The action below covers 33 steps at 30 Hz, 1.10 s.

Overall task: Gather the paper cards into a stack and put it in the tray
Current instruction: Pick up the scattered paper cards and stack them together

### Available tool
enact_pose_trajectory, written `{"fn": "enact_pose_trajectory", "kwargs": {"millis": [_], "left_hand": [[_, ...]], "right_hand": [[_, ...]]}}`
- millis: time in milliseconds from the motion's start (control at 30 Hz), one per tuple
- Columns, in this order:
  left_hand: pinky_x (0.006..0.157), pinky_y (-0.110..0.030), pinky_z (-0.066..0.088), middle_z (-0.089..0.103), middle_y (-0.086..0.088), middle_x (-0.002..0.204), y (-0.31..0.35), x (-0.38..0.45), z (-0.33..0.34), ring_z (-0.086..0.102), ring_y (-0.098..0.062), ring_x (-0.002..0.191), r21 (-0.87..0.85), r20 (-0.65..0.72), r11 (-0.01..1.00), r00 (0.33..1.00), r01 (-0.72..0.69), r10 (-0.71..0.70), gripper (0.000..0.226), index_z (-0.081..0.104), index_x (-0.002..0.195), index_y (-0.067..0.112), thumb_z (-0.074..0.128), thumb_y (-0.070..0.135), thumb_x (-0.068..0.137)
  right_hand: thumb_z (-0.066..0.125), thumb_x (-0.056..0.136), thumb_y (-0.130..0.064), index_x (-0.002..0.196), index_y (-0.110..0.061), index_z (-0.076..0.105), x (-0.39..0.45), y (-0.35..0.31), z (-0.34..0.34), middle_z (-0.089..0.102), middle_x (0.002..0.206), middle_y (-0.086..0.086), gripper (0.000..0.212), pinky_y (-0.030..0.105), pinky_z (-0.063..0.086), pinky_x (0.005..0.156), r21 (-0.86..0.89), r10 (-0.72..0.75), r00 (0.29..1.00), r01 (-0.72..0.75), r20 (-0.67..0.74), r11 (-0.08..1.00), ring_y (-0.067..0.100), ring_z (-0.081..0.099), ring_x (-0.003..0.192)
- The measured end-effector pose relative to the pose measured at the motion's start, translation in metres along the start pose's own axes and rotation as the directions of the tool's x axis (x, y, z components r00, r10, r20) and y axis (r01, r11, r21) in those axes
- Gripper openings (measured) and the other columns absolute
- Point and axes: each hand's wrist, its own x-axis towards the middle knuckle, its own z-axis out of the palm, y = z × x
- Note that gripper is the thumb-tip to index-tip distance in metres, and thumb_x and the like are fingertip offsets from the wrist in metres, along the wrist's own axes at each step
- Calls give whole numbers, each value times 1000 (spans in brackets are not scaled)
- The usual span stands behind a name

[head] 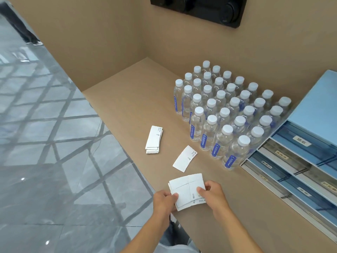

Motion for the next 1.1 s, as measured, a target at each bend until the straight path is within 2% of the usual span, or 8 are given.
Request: {"fn": "enact_pose_trajectory", "kwargs": {"millis": [100, 167, 333, 567, 700, 767, 933, 1100], "left_hand": [[87, -49, 57, 64, -15, 77, 13, 15, 3, 61, -27, 76, -38, -6, 999, 1000, 14, -14, 19, 53, 76, 7, 67, 4, 89], [81, -44, 57, 63, -14, 75, 25, 27, 7, 59, -27, 74, -50, -17, 999, 1000, 17, -18, 19, 53, 76, 7, 67, 7, 88], [69, -33, 47, 59, -12, 74, 51, 55, 16, 52, -26, 70, -106, -73, 993, 995, 59, -67, 24, 49, 71, 11, 67, 14, 87], [62, -29, 39, 48, -6, 67, 76, 82, 23, 45, -24, 65, -195, -90, 970, 982, 148, -168, 37, 39, 61, 14, 67, 8, 85], [54, -26, 29, 40, -4, 62, 80, 90, 25, 37, -22, 59, -231, -62, 954, 975, 193, -212, 41, 33, 59, 16, 64, 3, 83], [59, -28, 34, 45, -7, 67, 83, 93, 25, 43, -24, 64, -252, -54, 944, 970, 214, -235, 36, 36, 62, 14, 64, 3, 83], [68, -32, 40, 56, -12, 78, 86, 99, 24, 55, -24, 73, -281, -33, 932, 968, 229, -248, 30, 42, 65, 12, 63, 1, 82], [65, -29, 41, 54, -9, 73, 86, 102, 18, 50, -24, 70, -227, -11, 951, 976, 209, -217, 29, 42, 68, 13, 63, 5, 85]], "right_hand": [[63, 86, -2, 89, 7, 63, 20, -21, 4, 72, 91, 22, 10, 32, 51, 64, -54, -42, 999, 43, 4, 998, 22, 63, 71], [63, 85, -4, 89, 6, 61, 38, -38, 7, 69, 99, 25, 11, 37, 53, 70, -116, -82, 997, 82, 5, 990, 25, 64, 76], [63, 82, -9, 86, -9, 61, 82, -87, 25, 58, 110, 11, 4, 44, 52, 92, -326, -212, 976, 214, 41, 921, 31, 62, 103], [64, 84, -13, 81, -1, 62, 124, -123, 46, 66, 103, 19, 12, 41, 54, 82, -620, -211, 973, 224, 95, 752, 36, 64, 97], [60, 88, -13, 97, 2, 64, 136, -124, 56, 65, 111, 18, 18, 39, 53, 83, -680, -173, 981, 186, 88, 709, 35, 61, 103], [59, 89, -14, 100, 2, 63, 139, -125, 59, 63, 115, 18, 19, 38, 52, 83, -701, -164, 983, 174, 82, 691, 36, 59, 106], [58, 89, -15, 99, 0, 63, 141, -125, 64, 63, 115, 17, 18, 43, 53, 85, -708, -148, 988, 142, 53, 691, 38, 56, 109], [60, 85, -10, 90, 1, 62, 134, -125, 65, 64, 105, 16, 13, 46, 56, 82, -629, -126, 992, 100, 3, 771, 35, 63, 96]]}}
